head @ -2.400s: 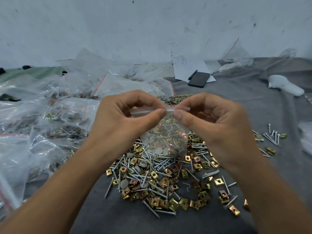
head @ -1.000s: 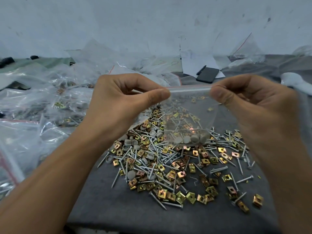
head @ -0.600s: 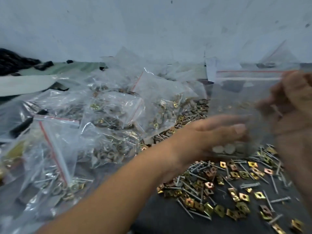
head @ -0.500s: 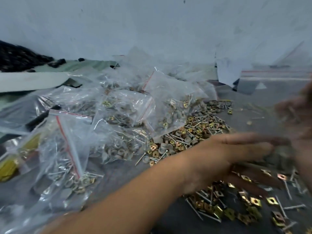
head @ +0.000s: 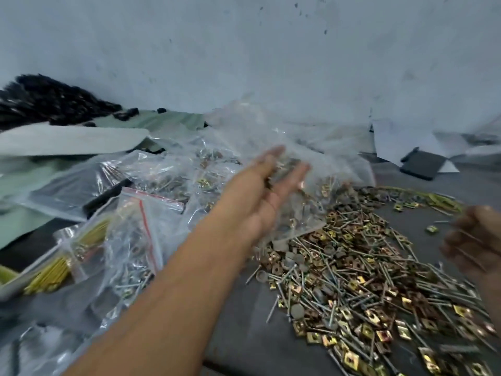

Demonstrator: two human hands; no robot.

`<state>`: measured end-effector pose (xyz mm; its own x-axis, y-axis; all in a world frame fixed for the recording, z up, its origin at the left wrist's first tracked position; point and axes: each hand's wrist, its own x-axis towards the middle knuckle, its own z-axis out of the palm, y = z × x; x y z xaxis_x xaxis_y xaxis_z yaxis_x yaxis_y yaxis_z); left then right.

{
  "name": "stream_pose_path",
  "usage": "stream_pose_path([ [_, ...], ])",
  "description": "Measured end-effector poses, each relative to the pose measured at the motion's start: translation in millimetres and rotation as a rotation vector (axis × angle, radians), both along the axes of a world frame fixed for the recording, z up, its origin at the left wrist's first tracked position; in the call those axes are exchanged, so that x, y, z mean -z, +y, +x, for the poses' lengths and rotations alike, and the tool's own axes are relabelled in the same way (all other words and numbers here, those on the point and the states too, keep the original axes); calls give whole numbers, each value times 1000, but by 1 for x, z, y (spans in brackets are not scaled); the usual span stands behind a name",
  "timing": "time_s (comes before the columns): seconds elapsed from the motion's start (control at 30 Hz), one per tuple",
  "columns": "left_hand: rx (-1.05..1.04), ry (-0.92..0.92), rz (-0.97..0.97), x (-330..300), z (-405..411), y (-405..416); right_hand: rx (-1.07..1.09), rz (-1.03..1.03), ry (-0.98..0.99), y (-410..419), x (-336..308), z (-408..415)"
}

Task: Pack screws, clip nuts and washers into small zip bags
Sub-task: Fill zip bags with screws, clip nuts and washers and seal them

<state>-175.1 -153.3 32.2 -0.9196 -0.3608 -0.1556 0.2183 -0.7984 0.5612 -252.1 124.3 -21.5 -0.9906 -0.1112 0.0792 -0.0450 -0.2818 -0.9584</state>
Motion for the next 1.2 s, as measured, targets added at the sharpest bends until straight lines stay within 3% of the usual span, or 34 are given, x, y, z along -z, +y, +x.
stream_pose_path([
  [0.03,-107,6,41,-5,1,-17,-97,14,46,0,2,6],
  [0.23,-382,74,268,-11,6,-68,-118,109,-54,-18,-11,18],
  [0.37,-370,83,349,-10,10,-78,-116,234,-39,-17,-7,23],
  [0.5,-384,57,241,-12,18,-78,-46,344,-14,-23,-10,30],
  [0.6,-278,62,451,-15,22,-65,-18,435,15,-21,-7,23],
  [0.67,-158,-11,359,-13,21,-56,17,503,36,-14,-8,19],
  [0.77,9,-169,42,-6,12,-34,151,647,119,5,-11,6],
  [0.93,294,-337,-450,22,-16,20,517,1241,121,75,-6,-18],
  [1.0,363,-372,-600,29,-24,34,679,1331,60,103,-5,-17],
  [1.1,347,-379,-680,33,-32,43,815,1463,-51,140,-4,-13],
  [1.2,327,-367,-690,31,-36,50,782,1598,-215,169,-2,-11],
])
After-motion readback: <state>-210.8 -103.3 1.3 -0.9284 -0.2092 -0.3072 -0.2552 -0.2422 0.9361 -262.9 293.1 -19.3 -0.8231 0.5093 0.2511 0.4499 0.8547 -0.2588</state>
